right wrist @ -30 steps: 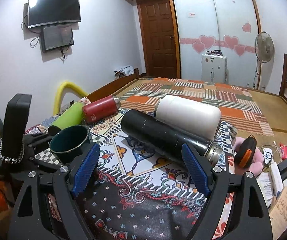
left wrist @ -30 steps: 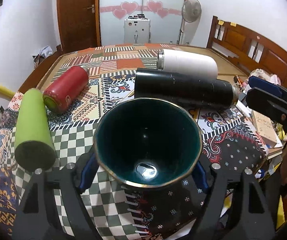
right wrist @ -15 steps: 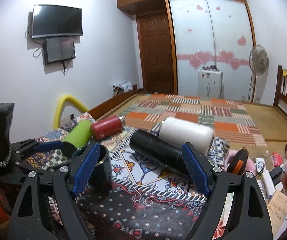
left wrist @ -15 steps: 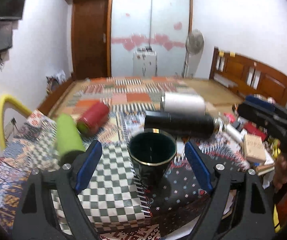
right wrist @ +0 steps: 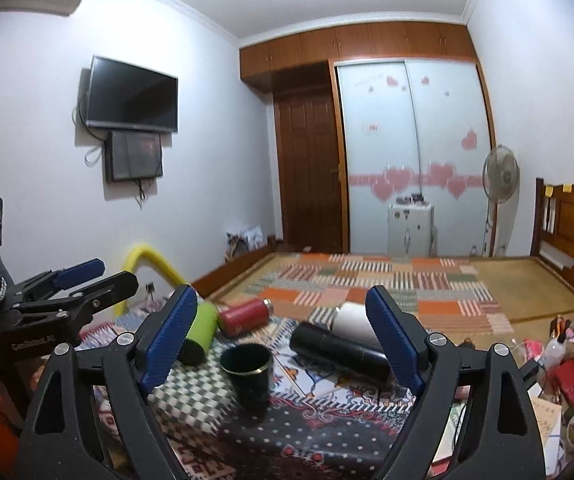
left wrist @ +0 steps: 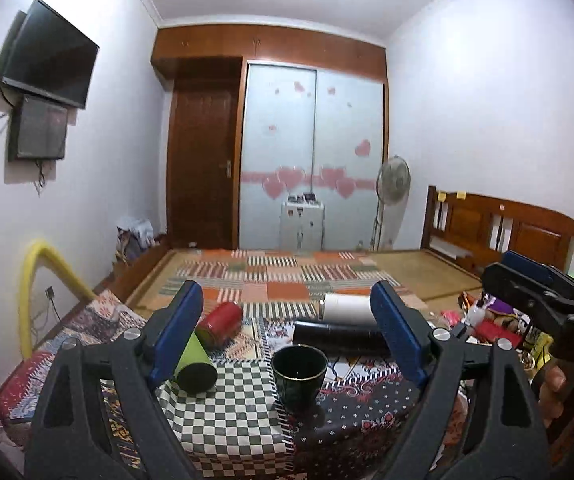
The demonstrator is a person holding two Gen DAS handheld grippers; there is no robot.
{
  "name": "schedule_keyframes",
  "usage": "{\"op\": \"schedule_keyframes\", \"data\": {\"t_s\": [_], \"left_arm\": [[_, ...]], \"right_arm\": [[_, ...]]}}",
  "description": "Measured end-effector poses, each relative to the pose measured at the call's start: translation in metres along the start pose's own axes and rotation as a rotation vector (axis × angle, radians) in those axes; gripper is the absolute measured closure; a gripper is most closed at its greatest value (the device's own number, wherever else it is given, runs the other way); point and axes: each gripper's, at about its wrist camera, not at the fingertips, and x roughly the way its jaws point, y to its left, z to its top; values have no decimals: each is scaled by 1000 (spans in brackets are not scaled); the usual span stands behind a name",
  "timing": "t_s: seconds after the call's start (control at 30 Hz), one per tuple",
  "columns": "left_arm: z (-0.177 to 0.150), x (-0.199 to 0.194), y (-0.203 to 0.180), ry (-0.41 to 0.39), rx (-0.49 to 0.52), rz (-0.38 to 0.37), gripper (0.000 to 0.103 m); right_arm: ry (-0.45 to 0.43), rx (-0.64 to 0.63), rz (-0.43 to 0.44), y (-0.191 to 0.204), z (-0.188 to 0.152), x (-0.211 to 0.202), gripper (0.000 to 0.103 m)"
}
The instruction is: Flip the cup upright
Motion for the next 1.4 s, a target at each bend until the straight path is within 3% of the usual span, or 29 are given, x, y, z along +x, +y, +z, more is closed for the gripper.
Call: {"op": "schedule_keyframes", "data": {"t_s": [0.27,0.43,1.4], "left_arm": [[0,-30,-7,-60,18,34,3],[-4,-41,-12,-69,33,41,1],[-13,-39,-11,-52,17,29,0]], "right_arm": [[-68,29,-10,10,-2,-24,5],[-71,21,-26,16,-8,-26,0],[-49,16,-37,24,-17,-37,0]]}}
